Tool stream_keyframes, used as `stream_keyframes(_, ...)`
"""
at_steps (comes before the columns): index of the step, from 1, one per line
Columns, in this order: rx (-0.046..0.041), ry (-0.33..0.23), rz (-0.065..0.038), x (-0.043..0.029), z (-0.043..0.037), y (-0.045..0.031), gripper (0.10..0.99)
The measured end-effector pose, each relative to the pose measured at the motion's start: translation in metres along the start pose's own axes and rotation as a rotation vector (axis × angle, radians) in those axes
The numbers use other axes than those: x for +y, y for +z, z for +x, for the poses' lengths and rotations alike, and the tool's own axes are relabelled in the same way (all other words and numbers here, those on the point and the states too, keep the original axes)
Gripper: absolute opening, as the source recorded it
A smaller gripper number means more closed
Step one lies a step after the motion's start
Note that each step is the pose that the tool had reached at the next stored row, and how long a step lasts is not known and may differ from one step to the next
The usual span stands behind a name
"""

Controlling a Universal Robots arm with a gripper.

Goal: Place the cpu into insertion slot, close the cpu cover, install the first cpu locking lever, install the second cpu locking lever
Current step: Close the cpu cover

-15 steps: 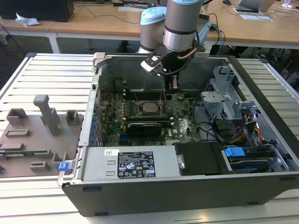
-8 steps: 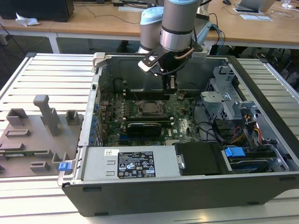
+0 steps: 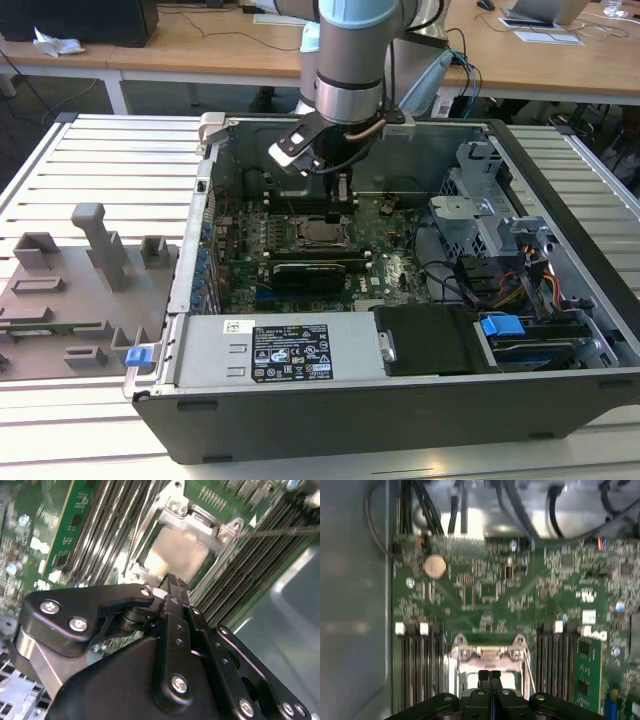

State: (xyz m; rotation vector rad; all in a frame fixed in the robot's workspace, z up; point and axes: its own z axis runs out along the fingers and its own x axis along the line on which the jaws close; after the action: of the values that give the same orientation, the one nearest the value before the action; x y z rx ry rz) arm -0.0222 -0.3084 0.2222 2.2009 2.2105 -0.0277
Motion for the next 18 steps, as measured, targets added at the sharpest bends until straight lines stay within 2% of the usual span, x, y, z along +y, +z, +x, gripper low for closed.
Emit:
stream_keyframes(2,-0.0001,0.000,0.000,-0.0127,-0.0009,0.0027,0.106)
stream_keyframes(7,0.0001,0.000,0.000,-0.0353,-0.0024,0.0064,0.106)
stream_keyframes(12,0.0002,0.000,0.000,-0.0428,-0.0026,0.0114,0.106)
stream_keyframes(18,0.0007,0.000,0.000,-0.0440,-0.0025,0.0160,0.106)
